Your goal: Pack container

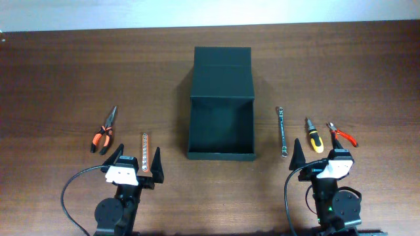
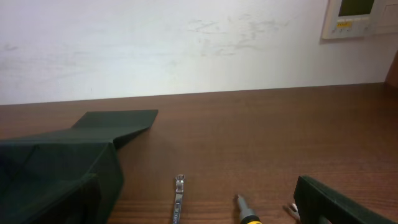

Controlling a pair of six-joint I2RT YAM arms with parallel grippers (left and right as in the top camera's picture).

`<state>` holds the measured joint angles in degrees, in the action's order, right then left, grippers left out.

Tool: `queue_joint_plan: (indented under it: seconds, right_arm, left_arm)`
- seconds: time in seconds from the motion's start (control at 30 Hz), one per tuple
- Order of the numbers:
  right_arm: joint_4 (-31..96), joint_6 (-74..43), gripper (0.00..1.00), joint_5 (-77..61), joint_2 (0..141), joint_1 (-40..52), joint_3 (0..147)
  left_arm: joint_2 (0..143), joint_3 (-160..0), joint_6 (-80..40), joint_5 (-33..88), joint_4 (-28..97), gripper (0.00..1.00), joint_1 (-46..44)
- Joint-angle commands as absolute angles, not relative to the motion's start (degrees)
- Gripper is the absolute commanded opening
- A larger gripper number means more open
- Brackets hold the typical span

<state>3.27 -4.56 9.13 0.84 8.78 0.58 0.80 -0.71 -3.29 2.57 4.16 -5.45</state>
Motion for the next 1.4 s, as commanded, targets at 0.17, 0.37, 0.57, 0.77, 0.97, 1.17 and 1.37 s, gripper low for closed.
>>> queue_joint_plan:
  seconds: [0.17, 0.37, 0.57, 0.77, 0.97, 1.17, 1.37]
  right_arm:
    - [3.75, -4.75, 0.99, 9.04, 0.43, 8.6, 0.32]
    - [3.75, -4.78, 0.99, 9.04, 0.43, 8.6, 0.32]
    - [3.77, -4.78, 0.99, 9.04, 0.43, 8.6, 0.32]
    - [4.27, -4.95, 0.99, 3.11, 0.43, 8.6, 1.54]
    - [14.06, -4.95, 0.99, 0.6, 5.17, 8.6, 12.43]
    - [29.85, -4.93, 0.99, 0.56, 22.13, 8.6, 31.97]
    - [51.75, -4.93, 0.99, 0.58, 45.47, 8.6, 57.25]
  left_arm:
    - [0.36, -0.51, -3.64, 2.59, 4.58, 0.99, -5.56]
    - [0.36, -0.51, -3.64, 2.59, 4.56, 0.99, -5.58]
    - [0.36, -0.51, -3.64, 2.61, 4.56, 0.99, -5.58]
    - [0.4, -2.33, -3.66, 4.25, 5.69, 0.99, -5.58]
    - [7.84, -17.21, -3.64, 4.62, 20.97, 0.99, -5.56]
    - [26.63, -33.93, -3.62, 4.08, 33.15, 0.99, -5.45]
    - [48.56, -51.27, -3.62, 4.1, 46.24, 0.99, -5.45]
